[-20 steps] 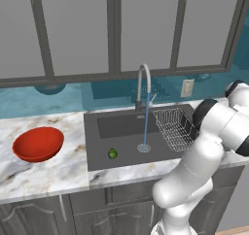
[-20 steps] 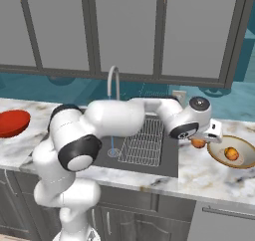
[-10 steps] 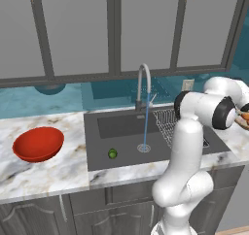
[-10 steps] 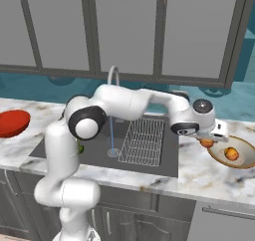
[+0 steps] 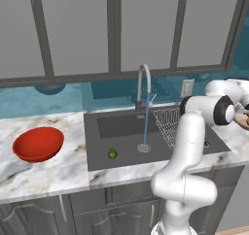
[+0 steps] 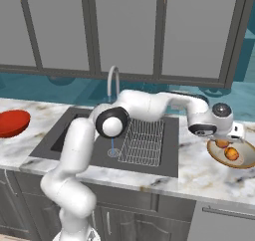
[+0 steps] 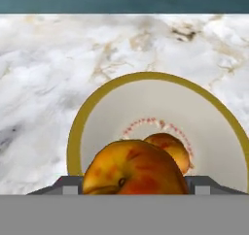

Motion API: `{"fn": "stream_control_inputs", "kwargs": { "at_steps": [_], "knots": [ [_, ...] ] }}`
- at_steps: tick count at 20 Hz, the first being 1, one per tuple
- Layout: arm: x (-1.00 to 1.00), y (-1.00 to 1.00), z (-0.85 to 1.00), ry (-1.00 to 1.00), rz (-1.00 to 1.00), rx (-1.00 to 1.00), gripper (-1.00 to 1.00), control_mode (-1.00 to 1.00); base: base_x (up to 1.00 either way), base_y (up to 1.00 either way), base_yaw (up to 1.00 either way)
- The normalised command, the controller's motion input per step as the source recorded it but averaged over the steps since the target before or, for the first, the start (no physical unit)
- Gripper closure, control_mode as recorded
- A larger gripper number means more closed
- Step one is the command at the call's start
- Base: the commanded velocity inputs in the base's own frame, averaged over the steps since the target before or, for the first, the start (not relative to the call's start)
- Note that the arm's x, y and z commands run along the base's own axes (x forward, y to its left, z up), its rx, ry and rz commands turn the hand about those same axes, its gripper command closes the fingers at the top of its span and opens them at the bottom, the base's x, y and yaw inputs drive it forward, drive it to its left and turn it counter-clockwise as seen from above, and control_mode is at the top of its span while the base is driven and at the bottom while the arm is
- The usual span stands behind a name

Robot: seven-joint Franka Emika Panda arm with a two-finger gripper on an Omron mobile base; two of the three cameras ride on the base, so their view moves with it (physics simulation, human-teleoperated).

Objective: Pick the peachs from the sink and place them in one bowl. Place the avocado in the other bowl. Then turn off the sink faucet.

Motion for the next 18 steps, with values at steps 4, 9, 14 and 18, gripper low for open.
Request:
{"fn": "stream_control_inputs", "kwargs": {
  "at_steps": [4, 9, 14, 18],
  "knots": [
    [0.23, -0.51, -0.16, 0.09, 0.00, 0.00, 1.00, -1.00, 0.00, 0.00, 0.00],
    [0.19, -0.15, -0.25, 0.12, 0.00, 0.00, -1.00, -1.00, 0.00, 0.00, 0.00],
    [0.26, 0.00, -0.02, 0.12, 0.00, 0.00, -1.00, -1.00, 0.00, 0.00, 0.00],
    [0.25, 0.07, 0.00, 0.14, 0.00, 0.00, -1.00, -1.00, 0.00, 0.00, 0.00]
  ]
}}
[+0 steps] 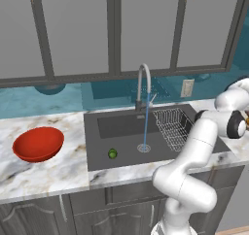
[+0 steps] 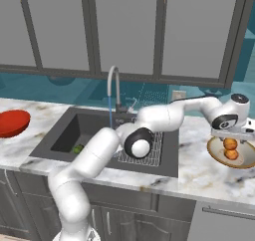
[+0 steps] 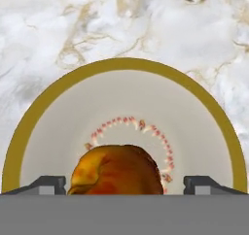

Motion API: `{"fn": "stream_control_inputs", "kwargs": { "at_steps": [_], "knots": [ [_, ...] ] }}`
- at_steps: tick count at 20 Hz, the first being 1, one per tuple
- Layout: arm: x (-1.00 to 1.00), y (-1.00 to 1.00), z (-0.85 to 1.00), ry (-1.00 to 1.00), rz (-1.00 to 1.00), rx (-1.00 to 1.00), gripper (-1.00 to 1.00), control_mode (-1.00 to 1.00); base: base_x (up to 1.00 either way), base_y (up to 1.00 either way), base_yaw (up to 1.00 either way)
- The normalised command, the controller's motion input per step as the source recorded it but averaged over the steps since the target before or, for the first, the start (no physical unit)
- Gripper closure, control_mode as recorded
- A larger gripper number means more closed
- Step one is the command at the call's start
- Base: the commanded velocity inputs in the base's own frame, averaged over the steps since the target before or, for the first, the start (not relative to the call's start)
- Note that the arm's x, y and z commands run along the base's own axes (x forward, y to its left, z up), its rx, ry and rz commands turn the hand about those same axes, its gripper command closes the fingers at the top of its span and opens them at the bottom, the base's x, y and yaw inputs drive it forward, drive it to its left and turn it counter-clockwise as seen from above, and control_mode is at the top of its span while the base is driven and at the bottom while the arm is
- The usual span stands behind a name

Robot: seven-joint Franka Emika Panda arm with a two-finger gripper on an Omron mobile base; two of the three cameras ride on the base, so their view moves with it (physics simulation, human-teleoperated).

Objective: Pick the peachs from the sink and place them in one bowl. Place the avocado in the other bowl. Then turn off the sink faucet.

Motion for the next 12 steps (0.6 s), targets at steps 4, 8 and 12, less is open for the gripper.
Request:
{"fn": "stream_control_inputs", "kwargs": {
  "at_steps": [4, 8, 12],
  "knots": [
    [0.04, 0.05, -0.09, 0.09, 0.00, 0.00, -1.00, -1.00, 0.00, 0.00, 0.00],
    [-0.03, 0.00, -0.26, 0.01, 0.00, 0.00, -1.00, -1.00, 0.00, 0.00, 0.00],
    [-0.46, 0.00, -0.35, -0.10, 0.00, 0.00, -1.00, -1.00, 0.00, 0.00, 0.00]
  ]
}}
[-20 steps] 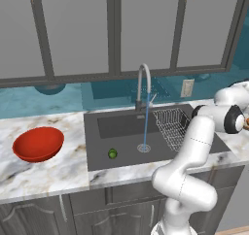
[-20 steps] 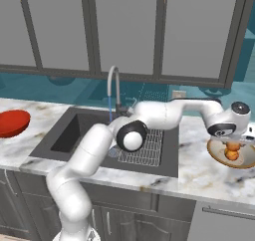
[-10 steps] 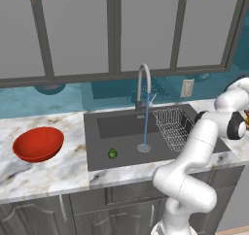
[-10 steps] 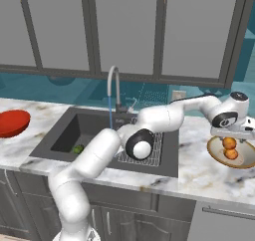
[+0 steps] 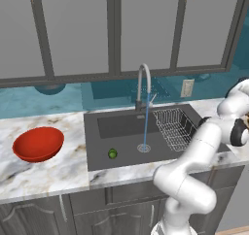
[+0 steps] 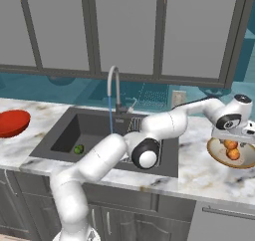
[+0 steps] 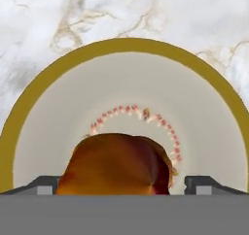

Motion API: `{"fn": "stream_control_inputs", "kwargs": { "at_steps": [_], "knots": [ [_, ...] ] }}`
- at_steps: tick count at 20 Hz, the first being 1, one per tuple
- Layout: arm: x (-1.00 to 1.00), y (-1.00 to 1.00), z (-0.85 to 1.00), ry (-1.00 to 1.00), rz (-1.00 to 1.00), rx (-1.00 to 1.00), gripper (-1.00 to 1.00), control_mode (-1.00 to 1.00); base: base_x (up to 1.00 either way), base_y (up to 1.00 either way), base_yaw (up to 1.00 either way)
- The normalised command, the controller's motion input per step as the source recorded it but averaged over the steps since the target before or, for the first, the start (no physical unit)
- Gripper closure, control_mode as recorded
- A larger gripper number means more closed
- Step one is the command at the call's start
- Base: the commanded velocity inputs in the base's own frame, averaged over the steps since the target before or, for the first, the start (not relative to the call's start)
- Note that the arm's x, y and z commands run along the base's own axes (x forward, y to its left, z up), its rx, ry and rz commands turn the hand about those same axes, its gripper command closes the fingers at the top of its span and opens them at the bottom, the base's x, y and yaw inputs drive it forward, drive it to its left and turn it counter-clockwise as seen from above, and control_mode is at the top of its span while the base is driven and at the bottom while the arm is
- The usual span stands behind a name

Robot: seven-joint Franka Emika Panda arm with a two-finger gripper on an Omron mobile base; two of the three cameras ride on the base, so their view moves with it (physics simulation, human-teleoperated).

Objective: Pick the peachs from the sink and place them in one bowl. Place the avocado in the other bowl. Then turn off the sink faucet.

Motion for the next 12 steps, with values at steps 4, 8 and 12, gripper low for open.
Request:
{"fn": "stream_control_inputs", "kwargs": {
  "at_steps": [4, 8, 12],
  "knots": [
    [-0.99, 0.09, 0.32, -0.47, 0.00, 0.00, -1.00, -1.00, 0.00, 0.00, 0.00],
    [-0.97, 0.40, 0.71, -0.79, 0.00, -0.09, -1.00, -1.00, 0.00, 0.00, 0.00],
    [-0.96, 0.77, 0.52, -0.75, 0.00, -0.22, -1.00, -1.00, 0.00, 0.00, 0.00]
  ]
}}
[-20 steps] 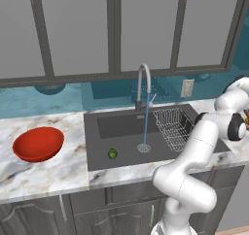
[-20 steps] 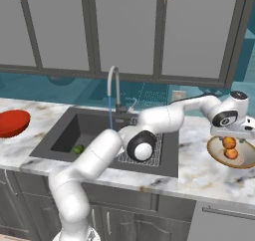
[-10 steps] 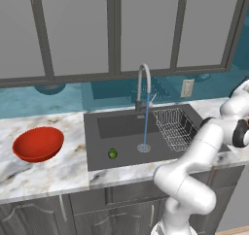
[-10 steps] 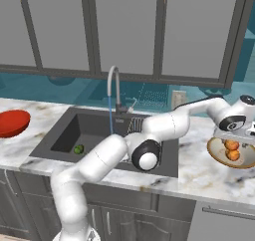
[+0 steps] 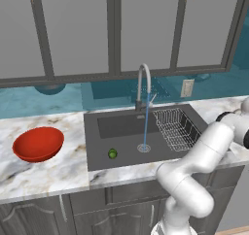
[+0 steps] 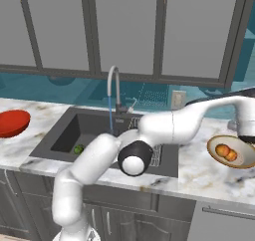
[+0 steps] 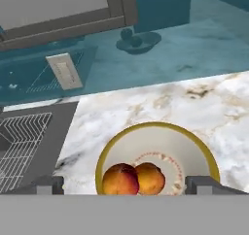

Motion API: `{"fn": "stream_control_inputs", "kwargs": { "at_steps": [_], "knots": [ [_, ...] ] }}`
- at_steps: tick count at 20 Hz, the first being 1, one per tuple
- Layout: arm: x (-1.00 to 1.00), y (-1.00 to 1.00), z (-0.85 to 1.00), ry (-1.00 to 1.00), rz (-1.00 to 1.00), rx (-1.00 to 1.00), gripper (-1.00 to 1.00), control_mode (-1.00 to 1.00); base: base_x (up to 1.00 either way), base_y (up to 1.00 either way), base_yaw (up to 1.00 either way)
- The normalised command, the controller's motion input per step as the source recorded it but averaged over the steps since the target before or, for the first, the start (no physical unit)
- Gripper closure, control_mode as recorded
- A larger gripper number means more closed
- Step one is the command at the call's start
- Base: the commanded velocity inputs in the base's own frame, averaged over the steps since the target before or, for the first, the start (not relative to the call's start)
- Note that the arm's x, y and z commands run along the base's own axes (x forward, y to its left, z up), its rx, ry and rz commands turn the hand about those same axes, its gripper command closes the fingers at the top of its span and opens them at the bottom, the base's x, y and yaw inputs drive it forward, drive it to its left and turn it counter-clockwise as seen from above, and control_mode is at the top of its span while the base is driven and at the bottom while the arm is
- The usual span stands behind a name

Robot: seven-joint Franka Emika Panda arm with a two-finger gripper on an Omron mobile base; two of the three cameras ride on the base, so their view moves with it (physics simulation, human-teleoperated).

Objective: Pick the peachs from the sink and place them in one bowl. Place the avocado in the other bowl. Then turn off the sink faucet.

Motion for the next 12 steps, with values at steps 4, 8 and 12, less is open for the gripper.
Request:
{"fn": "stream_control_inputs", "kwargs": {
  "at_steps": [4, 8, 12],
  "knots": [
    [-0.55, 1.00, -0.37, -0.34, 0.00, -0.38, -1.00, -1.00, 0.00, 0.00, 0.00],
    [-0.17, 1.00, -1.00, -0.20, 0.00, -0.40, -1.00, -1.00, 0.00, 0.00, 0.00],
    [-0.04, 1.00, -1.00, -0.15, 0.00, -0.30, -1.00, -1.00, 0.00, 0.00, 0.00]
  ]
}}
